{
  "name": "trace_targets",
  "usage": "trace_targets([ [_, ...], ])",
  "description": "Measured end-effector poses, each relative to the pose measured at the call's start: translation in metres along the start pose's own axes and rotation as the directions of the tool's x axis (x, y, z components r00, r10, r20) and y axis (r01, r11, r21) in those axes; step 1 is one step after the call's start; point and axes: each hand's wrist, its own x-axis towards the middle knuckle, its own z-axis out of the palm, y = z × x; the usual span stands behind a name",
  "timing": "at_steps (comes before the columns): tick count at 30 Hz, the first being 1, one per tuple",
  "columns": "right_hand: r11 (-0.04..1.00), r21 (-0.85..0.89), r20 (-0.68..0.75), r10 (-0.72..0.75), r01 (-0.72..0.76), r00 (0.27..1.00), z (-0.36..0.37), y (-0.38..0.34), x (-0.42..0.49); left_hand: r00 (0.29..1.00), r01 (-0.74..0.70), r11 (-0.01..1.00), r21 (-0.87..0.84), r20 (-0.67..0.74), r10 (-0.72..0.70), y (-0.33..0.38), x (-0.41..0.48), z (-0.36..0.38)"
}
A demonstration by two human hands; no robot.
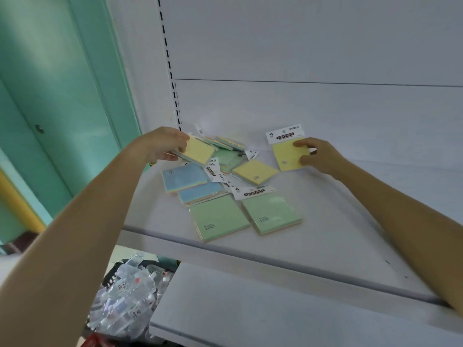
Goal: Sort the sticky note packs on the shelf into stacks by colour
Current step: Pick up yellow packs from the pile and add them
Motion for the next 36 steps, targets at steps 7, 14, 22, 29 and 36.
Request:
trace_targets([
  [7,0.991,0.119,-0.096,0.066,-0.055,0.993,-0.031,-0.004,-0.024,0.963,-0.255,0.954,-0.159,-0.134,0.235,0.003,-0.016,-0.002],
  [14,0.948,0.297,-0.248,0.192,-0.114,0.950,-0.058,0.000,-0.071,0.943,-0.313,0.887,-0.340,0.003,0.334,0.029,-0.032,0.056],
  [22,0.945,0.274,-0.375,0.276,-0.179,0.885,-0.132,0.043,-0.156,0.882,-0.327,0.903,-0.280,0.251,0.398,0.077,-0.063,0.195],
  [29,0.926,0.234,-0.442,0.374,-0.297,0.816,-0.238,0.121,-0.248,0.832,-0.370,0.867,-0.334,0.295,0.469,0.141,-0.113,0.330],
  [36,0.915,0.231,-0.511,0.402,-0.330,0.760,-0.343,0.192,-0.316,0.811,-0.366,0.836,-0.410,0.301,0.502,0.202,-0.178,0.468],
])
